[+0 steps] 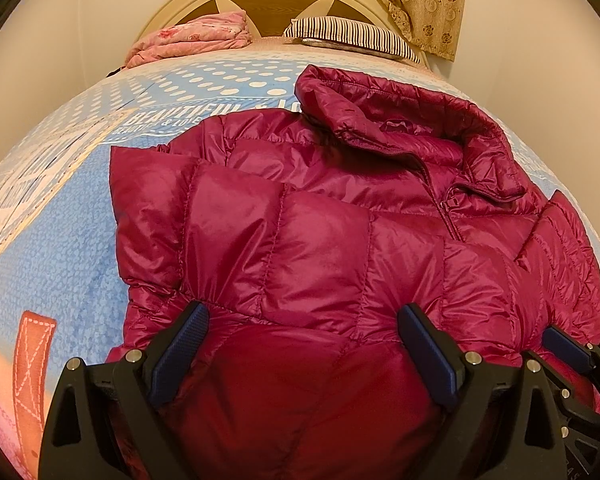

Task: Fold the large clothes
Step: 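Move both grippers to the jacket hem, open, then grasp the jacket hem with both grippers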

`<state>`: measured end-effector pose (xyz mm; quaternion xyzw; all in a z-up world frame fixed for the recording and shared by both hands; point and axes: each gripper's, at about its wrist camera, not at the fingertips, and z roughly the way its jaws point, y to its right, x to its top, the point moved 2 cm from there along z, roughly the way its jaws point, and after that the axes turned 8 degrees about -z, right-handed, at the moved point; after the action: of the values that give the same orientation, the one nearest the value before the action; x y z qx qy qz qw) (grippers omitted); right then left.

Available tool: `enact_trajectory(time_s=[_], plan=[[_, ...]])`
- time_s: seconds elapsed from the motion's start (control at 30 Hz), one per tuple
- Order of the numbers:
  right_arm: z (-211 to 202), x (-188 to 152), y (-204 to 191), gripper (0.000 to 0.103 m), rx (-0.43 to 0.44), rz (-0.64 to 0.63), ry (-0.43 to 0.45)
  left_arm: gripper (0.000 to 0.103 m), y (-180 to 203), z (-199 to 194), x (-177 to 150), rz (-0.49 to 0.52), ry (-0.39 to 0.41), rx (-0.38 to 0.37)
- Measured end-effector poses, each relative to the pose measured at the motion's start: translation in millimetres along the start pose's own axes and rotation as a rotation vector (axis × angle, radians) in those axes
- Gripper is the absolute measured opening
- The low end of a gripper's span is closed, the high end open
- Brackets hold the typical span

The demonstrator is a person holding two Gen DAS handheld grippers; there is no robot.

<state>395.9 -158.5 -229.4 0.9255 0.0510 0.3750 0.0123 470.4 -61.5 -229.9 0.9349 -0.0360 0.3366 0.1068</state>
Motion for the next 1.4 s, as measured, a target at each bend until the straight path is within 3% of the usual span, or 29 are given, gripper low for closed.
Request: enact_trajectory(time_s=[0.33,0.47,0.53,0.6,0.73,0.83,1.0,1.23,1.4], plan=[[0.2,-0.2,-1.7,0.041,-0.011,-0.01,-0.002,0.097,1.3,0.0,0.0,0.014,-0.008,0.017],[-2.6,1.9,-0.7,0.042,0.002,-0.023,-0.018,0.097,-6.3,-19.5,3.5,0.019,-0.041,-0.008],[-11.7,7.5,3.5,0.047,0.039,-0.049,-0.042,0.097,-10.0,-45.9,10.5,0.03,-0.016,-0.056],[-26.4,16.1,11.7,0.065,0.073,-0.057,-0.026,0.097,-10.2,-68.2,21.3,0.063,0.031,-0.083],[-48.7,43.1,44.1,0.079,0.018,-0.055,0.043,0.097,-11.4,-80.8,59.7,0.049,0.069,-0.118],[-34.9,67.1,73.6,0.079,0.009,-0.016,0.017,0.097,-5.8,-67.3,87.8,0.039,0.079,-0.117],[2.7,101.5,106.1,0.079,-0.038,-0.022,-0.014,0.097,15.5,-14.6,122.9,0.109,0.06,-0.074],[58.1,139.7,124.0,0.079,-0.042,-0.058,-0.053,0.097,17.2,52.4,164.9,0.078,-0.007,-0.073],[95.9,163.5,125.7,0.075,-0.059,-0.122,-0.085,0.094,19.2,78.8,169.9,0.081,-0.021,-0.107]])
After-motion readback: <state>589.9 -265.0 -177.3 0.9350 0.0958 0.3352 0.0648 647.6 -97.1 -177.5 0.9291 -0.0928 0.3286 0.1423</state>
